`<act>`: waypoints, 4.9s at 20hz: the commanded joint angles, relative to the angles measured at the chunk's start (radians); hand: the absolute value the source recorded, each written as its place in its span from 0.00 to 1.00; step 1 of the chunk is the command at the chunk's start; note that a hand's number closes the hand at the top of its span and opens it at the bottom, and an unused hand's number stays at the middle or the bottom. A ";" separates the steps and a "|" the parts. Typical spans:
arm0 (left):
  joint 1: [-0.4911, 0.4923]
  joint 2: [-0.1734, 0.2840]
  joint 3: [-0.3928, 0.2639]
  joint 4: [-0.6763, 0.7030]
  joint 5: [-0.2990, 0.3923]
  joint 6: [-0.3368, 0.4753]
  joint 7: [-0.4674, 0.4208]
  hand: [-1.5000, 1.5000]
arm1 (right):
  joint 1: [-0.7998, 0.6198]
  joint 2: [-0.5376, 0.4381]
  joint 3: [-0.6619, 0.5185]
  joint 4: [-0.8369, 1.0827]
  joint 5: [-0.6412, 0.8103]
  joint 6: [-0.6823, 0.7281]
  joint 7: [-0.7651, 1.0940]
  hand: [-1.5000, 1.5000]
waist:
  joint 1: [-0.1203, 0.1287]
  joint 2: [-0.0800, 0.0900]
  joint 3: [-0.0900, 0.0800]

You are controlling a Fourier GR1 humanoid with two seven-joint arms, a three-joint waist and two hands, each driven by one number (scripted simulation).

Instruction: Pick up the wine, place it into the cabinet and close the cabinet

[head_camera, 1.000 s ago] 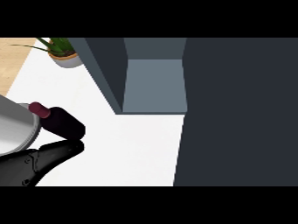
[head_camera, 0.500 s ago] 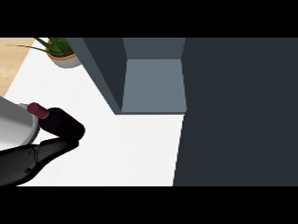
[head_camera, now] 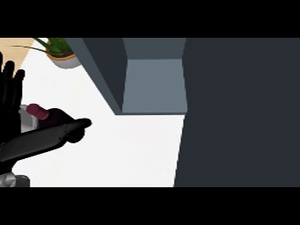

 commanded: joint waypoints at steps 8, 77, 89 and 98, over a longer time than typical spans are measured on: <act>0.107 0.015 0.171 0.235 0.137 -0.009 -0.341 0.00 | 0.054 0.007 -0.061 -0.097 -0.153 0.050 0.054 0.00 | 0.002 0.000 -0.001; -0.210 0.127 0.442 1.796 0.426 -0.499 -1.369 1.00 | 0.197 0.082 -0.031 -0.159 -0.170 0.194 0.024 0.00 | -0.018 0.003 -0.002; -0.036 0.119 0.352 1.808 0.346 -0.597 -1.603 1.00 | 0.203 0.089 -0.045 -0.143 -0.150 0.179 0.010 0.00 | -0.007 -0.004 0.000; 0.027 0.013 0.295 1.620 0.378 -0.649 -1.620 1.00 | 0.129 0.035 -0.106 -0.062 -0.208 0.190 0.014 0.00 | 0.008 -0.003 0.001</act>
